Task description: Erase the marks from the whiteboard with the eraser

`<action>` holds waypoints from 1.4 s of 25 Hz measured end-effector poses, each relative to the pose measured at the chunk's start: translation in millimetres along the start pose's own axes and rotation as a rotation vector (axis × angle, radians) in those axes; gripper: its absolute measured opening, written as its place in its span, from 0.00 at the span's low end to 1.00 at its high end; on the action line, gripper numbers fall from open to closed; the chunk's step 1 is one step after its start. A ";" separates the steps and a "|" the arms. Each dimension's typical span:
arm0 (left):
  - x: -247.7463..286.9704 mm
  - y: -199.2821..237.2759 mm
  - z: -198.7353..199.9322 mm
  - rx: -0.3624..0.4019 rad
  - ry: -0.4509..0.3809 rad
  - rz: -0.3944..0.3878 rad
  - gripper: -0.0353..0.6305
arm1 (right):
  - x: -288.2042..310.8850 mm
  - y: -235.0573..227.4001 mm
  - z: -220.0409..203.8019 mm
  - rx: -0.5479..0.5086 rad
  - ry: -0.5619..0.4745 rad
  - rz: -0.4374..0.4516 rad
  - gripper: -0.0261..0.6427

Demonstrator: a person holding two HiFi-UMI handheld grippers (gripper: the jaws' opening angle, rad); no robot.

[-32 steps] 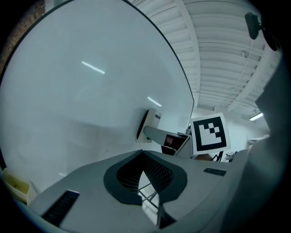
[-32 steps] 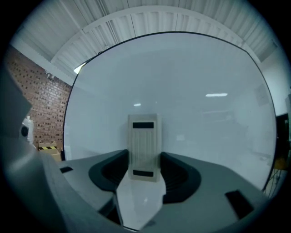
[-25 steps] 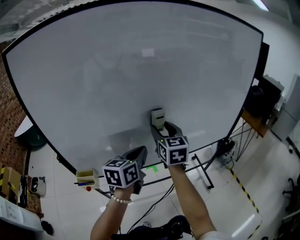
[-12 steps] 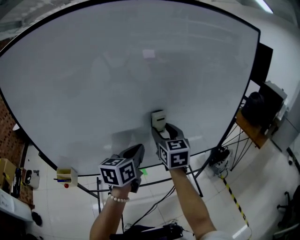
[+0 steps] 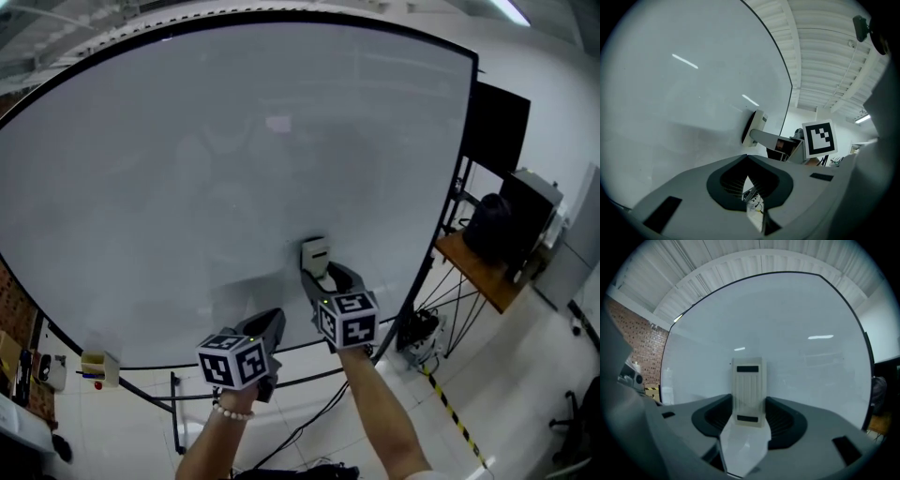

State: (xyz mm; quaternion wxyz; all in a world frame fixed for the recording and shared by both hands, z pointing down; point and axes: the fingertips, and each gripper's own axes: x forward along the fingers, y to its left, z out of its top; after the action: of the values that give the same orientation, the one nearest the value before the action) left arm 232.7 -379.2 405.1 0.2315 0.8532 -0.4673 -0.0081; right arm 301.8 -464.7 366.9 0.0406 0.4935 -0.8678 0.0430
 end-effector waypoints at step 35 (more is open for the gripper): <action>189.8 -150.2 -56.3 0.090 0.182 -0.203 0.03 | -78.4 -328.9 -16.7 -0.023 -0.012 -0.152 0.42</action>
State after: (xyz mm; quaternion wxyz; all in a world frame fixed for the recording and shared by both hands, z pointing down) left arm 471.7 -440.8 433.3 0.2324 0.9028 -0.3557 0.0670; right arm 625.1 -563.4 386.0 0.0444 0.5577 -0.8284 0.0267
